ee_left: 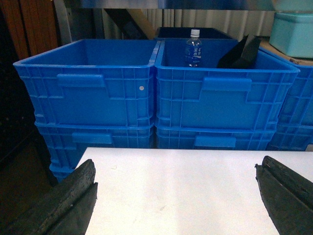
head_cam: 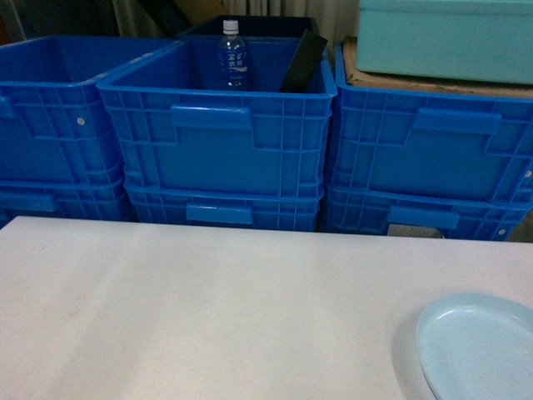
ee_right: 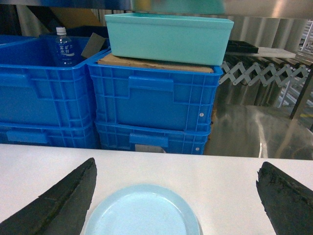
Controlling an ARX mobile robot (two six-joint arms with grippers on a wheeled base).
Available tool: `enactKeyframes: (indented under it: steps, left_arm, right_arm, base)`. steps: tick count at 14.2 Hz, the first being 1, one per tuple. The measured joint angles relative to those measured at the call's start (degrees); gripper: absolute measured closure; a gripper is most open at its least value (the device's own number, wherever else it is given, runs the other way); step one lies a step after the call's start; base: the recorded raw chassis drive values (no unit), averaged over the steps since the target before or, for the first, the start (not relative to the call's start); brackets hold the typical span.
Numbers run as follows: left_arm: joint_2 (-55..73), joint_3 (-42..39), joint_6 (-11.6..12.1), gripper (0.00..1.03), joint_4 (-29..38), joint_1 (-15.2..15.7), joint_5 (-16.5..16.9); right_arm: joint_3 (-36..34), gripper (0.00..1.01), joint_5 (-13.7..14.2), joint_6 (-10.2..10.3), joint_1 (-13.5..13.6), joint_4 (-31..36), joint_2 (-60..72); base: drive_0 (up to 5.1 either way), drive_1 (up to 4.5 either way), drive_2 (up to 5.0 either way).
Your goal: Place blue tray on left shelf second layer neatly
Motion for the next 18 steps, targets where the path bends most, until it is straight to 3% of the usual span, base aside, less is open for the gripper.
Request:
enactKeyframes:
  steps: [18]
  left_arm:
    - [0.0,0.0,-0.02,0.05,0.0,0.0,0.0]
  right_arm:
    - [0.0,0.03,0.0,0.0,0.0,0.0,0.0]
  base:
    - [0.0,0.0,0.0]
